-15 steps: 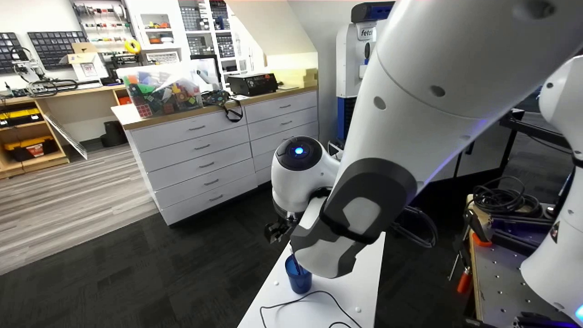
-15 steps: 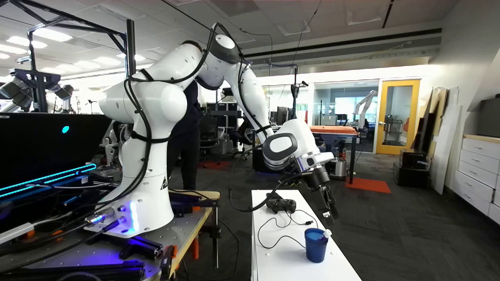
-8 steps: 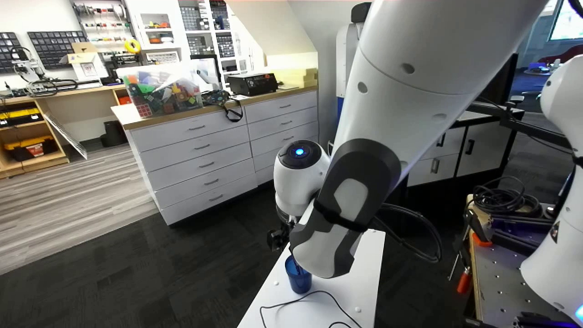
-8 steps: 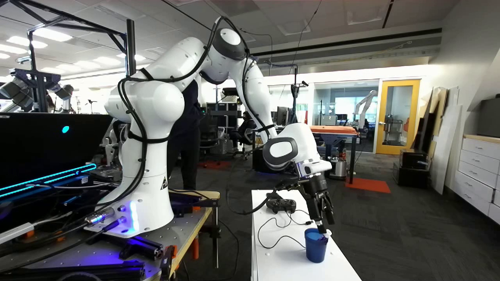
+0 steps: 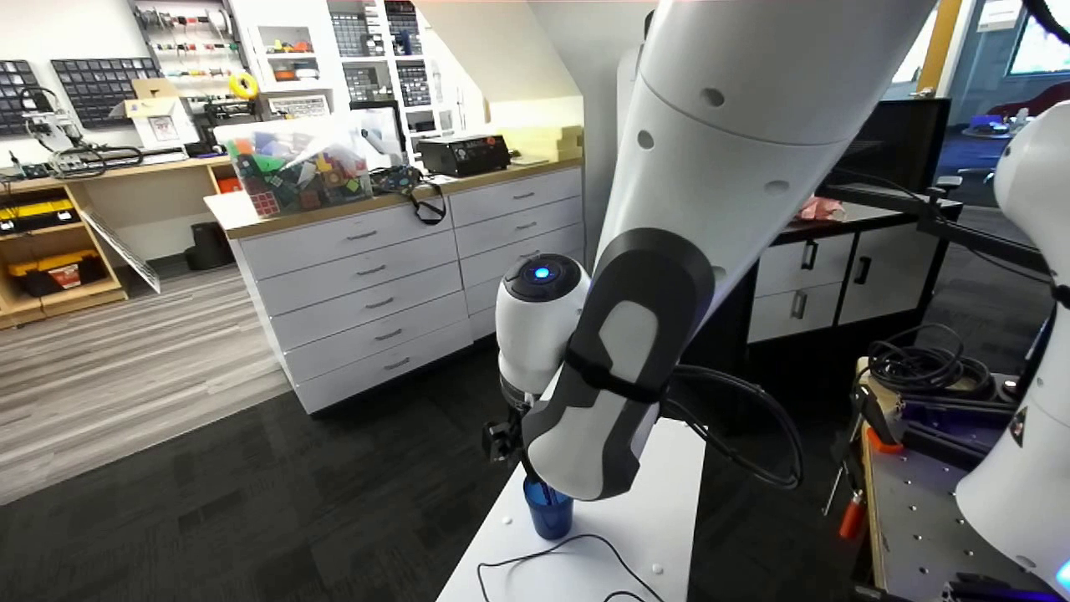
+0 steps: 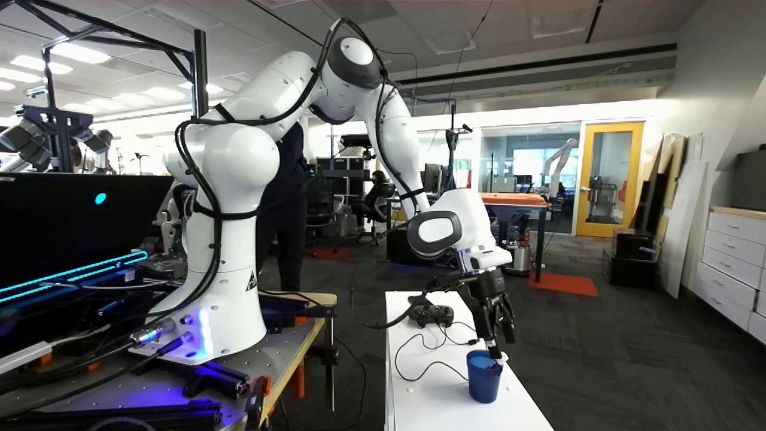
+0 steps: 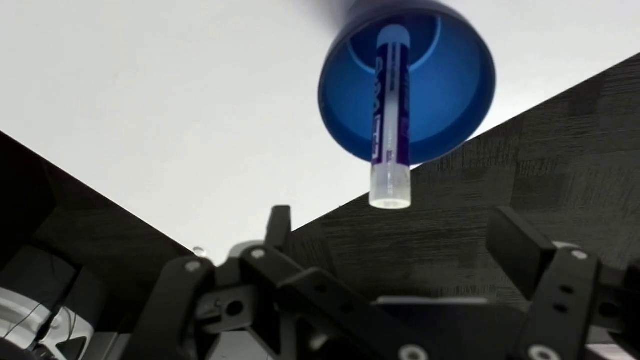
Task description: Remove the marker from the cup and put it on the table
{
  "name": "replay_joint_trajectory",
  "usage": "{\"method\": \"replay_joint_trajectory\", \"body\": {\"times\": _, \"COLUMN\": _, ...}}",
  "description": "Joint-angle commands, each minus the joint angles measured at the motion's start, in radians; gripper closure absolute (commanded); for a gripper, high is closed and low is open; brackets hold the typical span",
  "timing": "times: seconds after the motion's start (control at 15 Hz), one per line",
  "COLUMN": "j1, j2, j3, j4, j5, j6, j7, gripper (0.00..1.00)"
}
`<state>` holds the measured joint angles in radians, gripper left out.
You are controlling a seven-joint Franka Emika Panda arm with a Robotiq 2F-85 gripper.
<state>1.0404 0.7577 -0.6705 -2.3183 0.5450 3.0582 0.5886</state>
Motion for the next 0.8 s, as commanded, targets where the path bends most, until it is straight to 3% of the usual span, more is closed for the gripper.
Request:
{"method": "replay_joint_trajectory", "body": {"times": 0.0, "j1": -0.067, "j2": -0.062, "j3": 0.049, "j4": -0.008, "j5": -0.055, "j6": 0.006, "j7": 0.052, "gripper": 0.0}}
{"method": "replay_joint_trajectory", "body": {"times": 0.47, "j1": -0.185, "j2": -0.077, "j3": 0.163, "j4": -0.009, "j5": -0.083, "j6": 0.021, "j7": 0.081, "gripper": 0.0}}
{"method": "replay_joint_trajectory", "body": {"times": 0.73, "j1": -0.221, "j2": -0.072, "j3": 0.196, "j4": -0.012, "j5": -0.09, "j6": 0.084, "j7": 0.082, "gripper": 0.0}}
